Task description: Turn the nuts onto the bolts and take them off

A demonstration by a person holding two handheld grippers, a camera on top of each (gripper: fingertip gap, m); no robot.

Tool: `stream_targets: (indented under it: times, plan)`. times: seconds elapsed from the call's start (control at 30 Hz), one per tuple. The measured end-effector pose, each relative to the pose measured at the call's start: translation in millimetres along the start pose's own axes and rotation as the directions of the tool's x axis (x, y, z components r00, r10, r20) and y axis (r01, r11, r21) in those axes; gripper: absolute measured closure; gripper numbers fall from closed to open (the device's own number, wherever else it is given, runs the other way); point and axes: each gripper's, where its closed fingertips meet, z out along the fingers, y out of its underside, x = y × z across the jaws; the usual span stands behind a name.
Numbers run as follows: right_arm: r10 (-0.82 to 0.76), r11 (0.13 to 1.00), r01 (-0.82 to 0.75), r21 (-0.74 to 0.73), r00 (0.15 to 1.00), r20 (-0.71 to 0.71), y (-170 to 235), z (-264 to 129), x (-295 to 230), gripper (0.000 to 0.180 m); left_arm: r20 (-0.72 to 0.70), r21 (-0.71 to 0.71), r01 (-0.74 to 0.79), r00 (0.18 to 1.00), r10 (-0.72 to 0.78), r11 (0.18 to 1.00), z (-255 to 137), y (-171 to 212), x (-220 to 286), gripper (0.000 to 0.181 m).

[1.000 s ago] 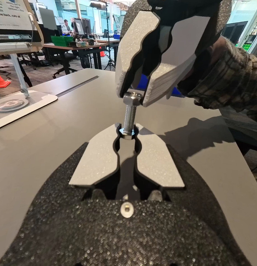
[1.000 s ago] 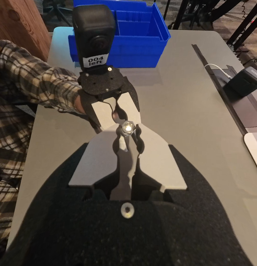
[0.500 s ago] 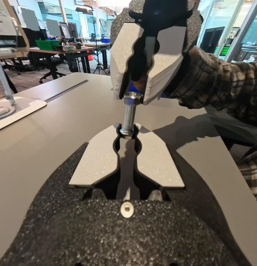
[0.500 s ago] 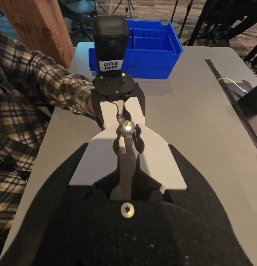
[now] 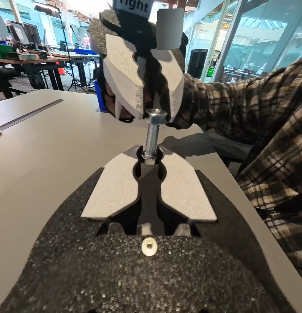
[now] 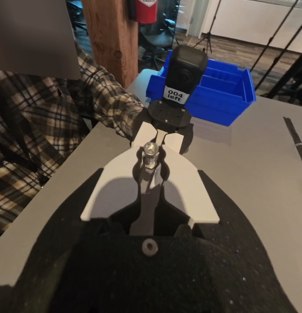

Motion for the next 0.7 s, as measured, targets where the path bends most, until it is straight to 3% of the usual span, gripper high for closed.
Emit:
stream_targets:
  times: [0.23, 0.7]
  plan:
    - [-0.044, 0.999, 0.045, -0.007, 0.992, 0.117, 5, 1, -8, 0.161, -0.04, -0.046, -0.01, 0.999, 0.008, 0.999, 5, 7, 7, 0.165]
    - [-0.009, 1.0, 0.009, 0.005, 0.998, 0.065, 11, -5, 3, 0.16, 0.055, -0.068, 0.022, 0.998, -0.019, 0.997, 4, 11, -8, 0.165]
